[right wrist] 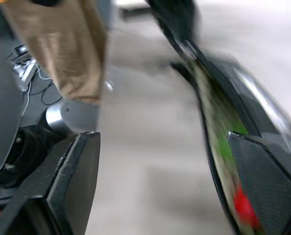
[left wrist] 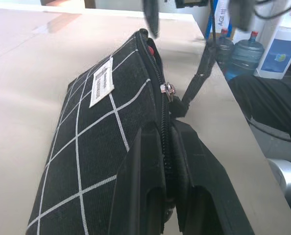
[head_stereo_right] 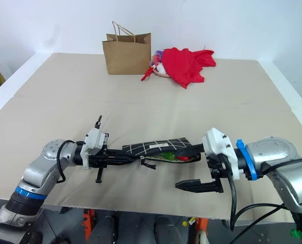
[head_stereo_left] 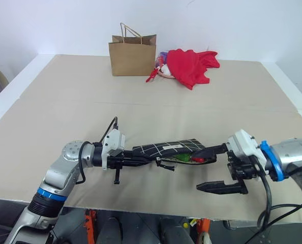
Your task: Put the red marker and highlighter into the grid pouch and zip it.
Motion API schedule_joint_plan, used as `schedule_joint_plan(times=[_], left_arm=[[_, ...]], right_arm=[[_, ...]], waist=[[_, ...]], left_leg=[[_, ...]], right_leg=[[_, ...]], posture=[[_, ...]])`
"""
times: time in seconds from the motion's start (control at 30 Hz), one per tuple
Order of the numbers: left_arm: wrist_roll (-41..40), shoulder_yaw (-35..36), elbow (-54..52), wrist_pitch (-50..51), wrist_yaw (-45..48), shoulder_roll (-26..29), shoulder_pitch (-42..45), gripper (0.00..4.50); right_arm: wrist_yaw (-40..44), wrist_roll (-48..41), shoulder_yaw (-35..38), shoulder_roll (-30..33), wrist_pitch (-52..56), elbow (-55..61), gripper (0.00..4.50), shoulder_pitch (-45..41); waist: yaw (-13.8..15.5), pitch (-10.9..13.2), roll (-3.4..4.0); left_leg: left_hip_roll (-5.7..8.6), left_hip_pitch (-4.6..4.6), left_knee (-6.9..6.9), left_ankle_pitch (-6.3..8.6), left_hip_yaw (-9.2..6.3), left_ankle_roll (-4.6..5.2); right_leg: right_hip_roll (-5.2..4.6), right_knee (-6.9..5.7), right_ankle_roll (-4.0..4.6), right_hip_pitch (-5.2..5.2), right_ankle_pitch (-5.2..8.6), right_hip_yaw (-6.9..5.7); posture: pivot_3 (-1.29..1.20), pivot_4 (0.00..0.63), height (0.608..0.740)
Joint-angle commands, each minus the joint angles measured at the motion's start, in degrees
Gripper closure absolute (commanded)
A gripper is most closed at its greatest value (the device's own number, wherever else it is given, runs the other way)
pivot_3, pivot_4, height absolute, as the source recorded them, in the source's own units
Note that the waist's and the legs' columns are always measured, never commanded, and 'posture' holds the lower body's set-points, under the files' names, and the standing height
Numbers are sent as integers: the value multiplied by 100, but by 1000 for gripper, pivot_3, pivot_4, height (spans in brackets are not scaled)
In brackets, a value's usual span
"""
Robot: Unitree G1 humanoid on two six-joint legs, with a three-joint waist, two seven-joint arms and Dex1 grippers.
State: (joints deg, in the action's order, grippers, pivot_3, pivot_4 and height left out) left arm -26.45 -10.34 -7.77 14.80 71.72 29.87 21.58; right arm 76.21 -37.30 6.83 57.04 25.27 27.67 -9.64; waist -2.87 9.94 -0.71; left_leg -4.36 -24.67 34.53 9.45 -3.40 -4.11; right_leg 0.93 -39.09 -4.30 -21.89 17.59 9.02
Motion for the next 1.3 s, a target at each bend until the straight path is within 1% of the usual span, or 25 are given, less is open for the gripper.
schedule_joint_plan(times=[0.03,0.07,0.17,0.33,0.43,0.5,0.53,0.57,0.8,0.93,1.03,1.13,1.23,1.3], left_arm=[[-64,116,-9,-93,35,-2,150,4500],[-64,116,1,-88,37,-2,167,4500],[-71,111,3,-71,31,-10,205,4500],[-122,99,-111,30,-49,-55,237,4500],[-137,95,-164,64,-74,-55,223,4500],[-144,104,-180,77,-86,-38,210,4500],[-138,108,-182,75,-91,-26,207,4500],[-141,111,-184,80,-97,-19,205,4500],[-137,88,-188,76,-122,-14,215,4500],[-135,79,-193,78,-130,-22,218,4500],[-117,72,-186,53,-117,-13,204,4500],[-36,45,-142,-47,-77,15,174,4500],[-8,60,-72,-132,-60,30,151,4500],[34,49,-14,-203,-51,41,148,4500]], right_arm=[[-81,551,-94,-591,-1344,56,64,-105],[-181,763,-201,-762,-1614,-22,64,-170],[-350,1193,-533,-1064,-1933,-333,64,-399],[-579,1692,-1032,-1692,-2672,-856,64,-776],[-566,1882,-1184,-1895,-3166,-1137,64,-903],[-513,1823,-1255,-2040,-3380,-1211,64,-998],[-490,1806,-1304,-2107,-3489,-1236,583,-1047],[-457,1782,-1347,-2160,-3590,-1262,912,-1083],[-293,1685,-1523,-2239,-3815,-1427,4452,-1274],[-242,1601,-1512,-2165,-3696,-1412,4452,-1330],[-412,1440,-1321,-2071,-3388,-1267,4452,-1311],[-634,996,-693,-1680,-2875,-1002,4452,-1045],[-365,669,98,-1037,-2699,-960,4452,-379],[-140,692,510,-729,-2860,-1160,4452,2]], waist=[[-1,0,-3],[-2,0,-3],[-1,1,-1],[4,1,-6],[6,1,-6],[6,1,-6],[6,1,-6],[6,0,-6],[7,0,-6],[7,0,-6],[7,0,-6],[9,1,-6],[48,0,-7],[35,1,-7]], left_leg=[[0,1,2,-1,0,-2],[0,2,3,-3,-1,-5],[0,1,2,-15,-1,-26],[0,3,1,-19,-2,-31],[0,0,-1,-19,-2,-31],[0,0,-2,-18,-2,-31],[0,1,-4,-18,-2,-31],[0,2,-6,-18,-3,-30],[0,2,-2,-19,-4,-31],[0,4,-3,-19,-4,-31],[0,3,-3,-19,-4,-31],[0,2,-3,-19,-5,-31],[12,-3,-3,-18,-10,-30],[16,-1,-3,-17,-9,-28]], right_leg=[[0,0,0,0,-3,0],[1,0,0,2,-6,0],[0,0,-4,0,-13,0],[0,-1,-2,2,-17,0],[0,-1,-4,2,-14,0],[0,-1,-4,2,-14,0],[0,-1,-3,2,-14,0],[0,-1,-2,2,-14,0],[0,-2,-1,4,-15,0],[0,-3,-1,4,-16,0],[0,-3,-1,4,-16,0],[0,-3,-1,3,-16,0],[-11,-2,1,7,-15,-3],[-15,-1,-1,9,-13,-3]], posture=[[0,150,740],[0,150,740],[0,150,740],[0,150,740],[0,150,740],[0,150,740],[0,150,740],[0,150,740],[0,150,740],[0,150,740],[0,150,740],[0,150,740],[0,150,740],[0,150,740]])
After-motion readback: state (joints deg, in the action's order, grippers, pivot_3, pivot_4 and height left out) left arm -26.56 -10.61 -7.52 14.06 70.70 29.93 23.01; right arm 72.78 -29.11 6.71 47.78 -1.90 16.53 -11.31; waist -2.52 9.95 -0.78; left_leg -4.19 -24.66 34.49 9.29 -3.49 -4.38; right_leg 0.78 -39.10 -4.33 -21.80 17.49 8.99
